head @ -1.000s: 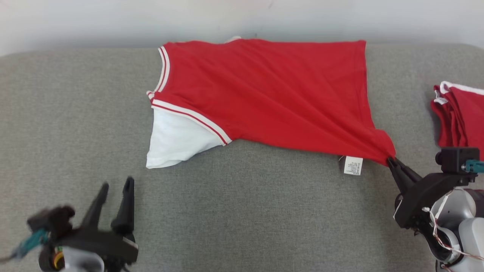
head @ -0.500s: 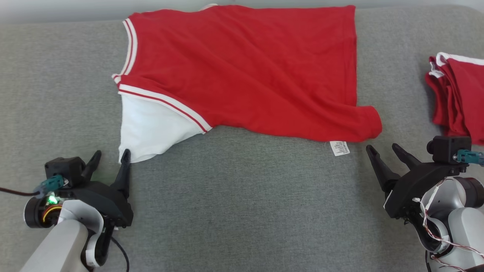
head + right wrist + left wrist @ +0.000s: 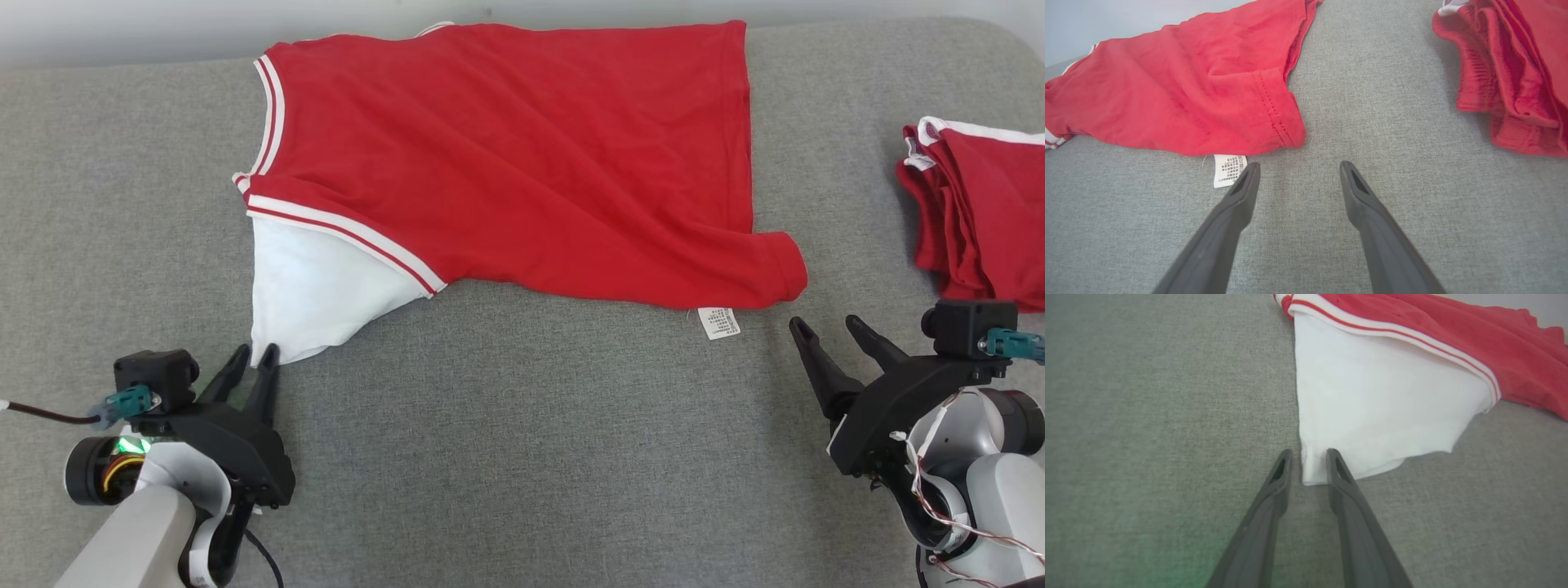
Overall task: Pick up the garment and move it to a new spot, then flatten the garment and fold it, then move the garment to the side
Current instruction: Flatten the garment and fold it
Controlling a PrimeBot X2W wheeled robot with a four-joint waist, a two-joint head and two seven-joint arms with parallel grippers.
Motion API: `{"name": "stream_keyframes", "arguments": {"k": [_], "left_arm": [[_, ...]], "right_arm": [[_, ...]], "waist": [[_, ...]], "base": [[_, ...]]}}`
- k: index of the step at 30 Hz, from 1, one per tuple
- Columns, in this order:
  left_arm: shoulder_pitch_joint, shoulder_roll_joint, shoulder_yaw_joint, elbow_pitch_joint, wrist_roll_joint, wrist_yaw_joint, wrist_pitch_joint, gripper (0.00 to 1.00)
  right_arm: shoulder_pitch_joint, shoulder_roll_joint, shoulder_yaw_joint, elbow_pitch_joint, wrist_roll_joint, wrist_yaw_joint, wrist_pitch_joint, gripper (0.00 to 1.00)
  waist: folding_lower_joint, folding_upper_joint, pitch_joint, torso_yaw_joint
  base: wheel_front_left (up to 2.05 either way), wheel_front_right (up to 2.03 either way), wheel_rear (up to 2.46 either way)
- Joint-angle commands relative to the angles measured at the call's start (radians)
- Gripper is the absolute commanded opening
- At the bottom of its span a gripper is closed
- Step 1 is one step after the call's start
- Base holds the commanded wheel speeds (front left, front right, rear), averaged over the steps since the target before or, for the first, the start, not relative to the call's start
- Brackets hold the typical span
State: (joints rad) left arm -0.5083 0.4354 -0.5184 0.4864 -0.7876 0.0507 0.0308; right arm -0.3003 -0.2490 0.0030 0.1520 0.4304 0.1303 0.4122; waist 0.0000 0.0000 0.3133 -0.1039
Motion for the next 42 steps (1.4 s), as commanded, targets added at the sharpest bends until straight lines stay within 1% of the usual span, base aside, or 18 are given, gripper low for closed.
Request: {"name": "stream_keyframes", "arguments": {"k": [1, 3, 5, 6, 7, 8, 11, 15, 21, 30, 33, 34, 35, 36, 37, 38, 40, 42], "left_arm": [[0.042, -0.012, -0.023, 0.007, -0.003, -0.010, 0.025, 0.45], [0.046, -0.011, -0.027, -0.001, -0.004, -0.004, 0.032, 0.47], [0.044, -0.013, -0.028, -0.007, -0.004, 0.002, 0.036, 0.42], [0.040, -0.014, -0.029, -0.008, -0.001, 0.007, 0.035, 0.34], [0.035, -0.012, -0.029, -0.007, 0.007, 0.011, 0.029, 0.18], [0.029, -0.010, -0.030, -0.006, 0.015, 0.020, 0.026, 0.00], [0.023, -0.009, -0.029, -0.006, 0.028, 0.036, 0.016, 0.00], [0.036, -0.027, -0.036, -0.009, 0.027, 0.048, 0.007, 0.00], [0.054, -0.040, -0.039, 0.002, 0.011, 0.046, -0.001, 0.00], [0.047, -0.038, -0.039, 0.011, 0.003, 0.032, -0.011, 0.00], [0.048, -0.037, -0.039, 0.013, 0.002, 0.031, -0.016, 0.00], [0.048, -0.036, -0.040, 0.013, 0.001, 0.030, -0.017, 0.00], [0.049, -0.036, -0.041, 0.013, 0.001, 0.028, -0.018, 0.00], [0.051, -0.036, -0.041, 0.012, -0.001, 0.027, -0.019, 0.00], [0.051, -0.036, -0.041, 0.011, -0.001, 0.027, -0.020, 0.00], [0.051, -0.037, -0.039, 0.010, -0.002, 0.027, -0.025, 0.00], [0.051, -0.037, -0.036, 0.009, -0.004, 0.028, -0.031, 0.00], [0.048, -0.038, -0.033, 0.009, -0.004, 0.029, -0.037, 0.00]], "right_arm": [[0.016, 0.003, -0.004, -0.001, -0.002, 0.000, 0.000, 1.00], [0.015, 0.002, -0.006, -0.004, -0.005, 0.000, 0.005, 1.00], [0.012, 0.005, -0.003, -0.008, -0.009, 0.000, 0.008, 1.00], [0.009, 0.007, 0.000, -0.011, -0.010, 0.000, 0.010, 1.00], [0.006, 0.008, 0.002, -0.012, -0.012, 0.000, 0.013, 1.00], [0.002, 0.005, 0.004, -0.011, -0.022, 0.000, 0.016, 1.00], [-0.010, 0.013, -0.020, 0.001, -0.076, 0.000, 0.007, 1.00], [-0.023, 0.050, -0.059, 0.025, -0.153, 0.000, -0.019, 1.00], [-0.052, 0.044, -0.024, 0.059, -0.244, 0.000, -0.071, 1.00], [-0.110, 0.036, 0.023, 0.137, -0.297, 0.000, -0.111, 0.99], [-0.120, 0.040, 0.029, 0.159, -0.302, 0.000, -0.125, 0.84], [-0.123, 0.038, 0.031, 0.165, -0.301, 0.000, -0.127, 0.76], [-0.125, 0.036, 0.033, 0.171, -0.300, 0.000, -0.129, 0.50], [-0.127, 0.034, 0.035, 0.175, -0.298, 0.000, -0.130, 0.45], [-0.129, 0.033, 0.037, 0.178, -0.296, 0.000, -0.132, 0.33], [-0.131, 0.032, 0.041, 0.181, -0.293, 0.000, -0.134, 0.14], [-0.131, 0.027, 0.048, 0.185, -0.290, 0.000, -0.141, 0.00], [-0.130, 0.023, 0.052, 0.191, -0.287, 0.000, -0.147, 0.00]], "waist": [[0.0000, 0.0000, -0.001, 0.001], [0.0000, 0.0000, -0.002, 0.002], [0.0000, 0.0000, -0.002, 0.001], [0.0000, 0.0000, 0.000, 0.001], [0.0000, 0.0000, 0.001, 0.000], [0.0000, 0.0000, 0.003, -0.001], [0.0000, 0.0000, 0.012, -0.004], [0.0000, 0.0000, 0.023, 0.000], [0.0000, 0.0000, 0.035, 0.011], [0.0000, 0.0000, 0.040, 0.026], [0.0000, 0.0000, 0.039, 0.028], [0.0000, 0.0000, 0.039, 0.028], [0.0000, 0.0000, 0.039, 0.028], [0.0000, 0.0000, 0.039, 0.028], [0.0000, 0.0000, 0.039, 0.028], [0.0000, 0.0000, 0.038, 0.027], [0.0000, 0.0000, 0.038, 0.026], [0.0000, 0.0000, 0.037, 0.024]], "base": [[0.00, 0.00, 0.00], [0.00, 0.00, 0.00], [0.00, 0.00, 0.00], [0.00, 0.00, 0.00], [0.00, 0.00, 0.00], [0.00, 0.00, 0.00], [0.00, 0.00, 0.00], [0.00, 0.00, 0.00], [0.00, 0.00, 0.00], [0.00, 0.00, 0.00], [0.00, 0.00, 0.00], [0.00, 0.00, 0.00], [0.00, 0.00, 0.00], [0.00, 0.00, 0.00], [0.00, 0.00, 0.00], [0.00, 0.00, 0.00], [0.00, 0.00, 0.00], [0.00, 0.00, 0.00]]}}
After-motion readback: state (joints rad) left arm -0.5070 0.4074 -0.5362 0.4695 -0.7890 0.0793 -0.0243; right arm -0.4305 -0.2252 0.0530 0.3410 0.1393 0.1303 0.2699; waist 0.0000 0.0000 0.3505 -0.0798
